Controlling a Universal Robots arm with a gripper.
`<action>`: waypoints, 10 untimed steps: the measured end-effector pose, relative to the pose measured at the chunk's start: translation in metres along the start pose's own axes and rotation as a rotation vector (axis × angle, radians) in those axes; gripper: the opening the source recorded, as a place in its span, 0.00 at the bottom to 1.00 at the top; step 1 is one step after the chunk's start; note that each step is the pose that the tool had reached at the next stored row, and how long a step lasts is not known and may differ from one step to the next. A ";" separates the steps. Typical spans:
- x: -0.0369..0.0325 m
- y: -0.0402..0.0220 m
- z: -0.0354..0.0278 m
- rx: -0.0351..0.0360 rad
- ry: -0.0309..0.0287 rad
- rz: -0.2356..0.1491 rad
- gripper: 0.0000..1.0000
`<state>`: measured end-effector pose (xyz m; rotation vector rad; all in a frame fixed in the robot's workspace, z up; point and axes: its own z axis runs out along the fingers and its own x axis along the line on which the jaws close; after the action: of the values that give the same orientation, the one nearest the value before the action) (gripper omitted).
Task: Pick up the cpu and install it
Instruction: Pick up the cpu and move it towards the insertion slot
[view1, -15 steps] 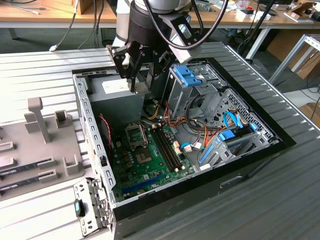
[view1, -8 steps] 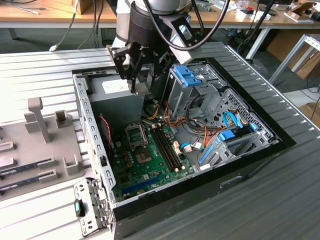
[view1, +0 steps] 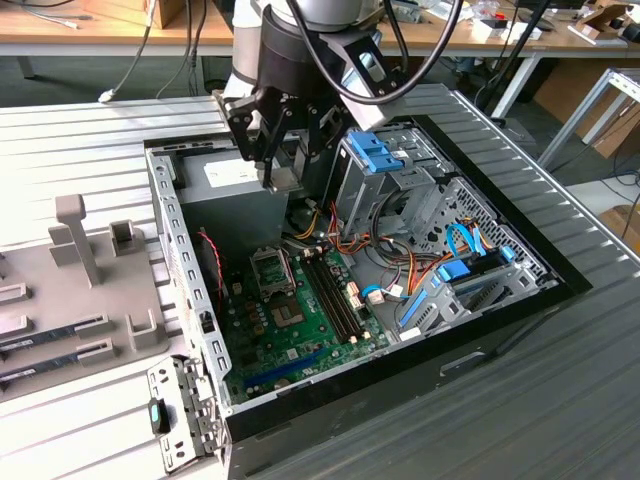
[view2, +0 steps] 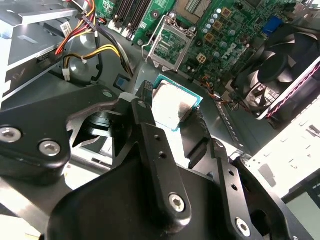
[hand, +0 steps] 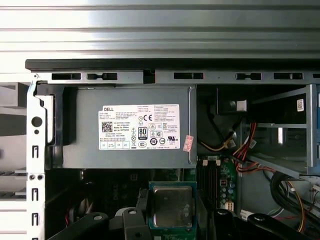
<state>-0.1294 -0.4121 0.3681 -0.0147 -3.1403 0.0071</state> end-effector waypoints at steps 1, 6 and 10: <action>0.0000 -0.0003 0.0001 0.0000 0.0000 0.000 0.47; 0.0000 -0.0020 0.0004 0.0002 0.0000 0.000 0.47; 0.0000 -0.0032 0.0008 0.0010 0.0001 0.000 0.47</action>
<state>-0.1294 -0.4153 0.3673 -0.0147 -3.1403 0.0086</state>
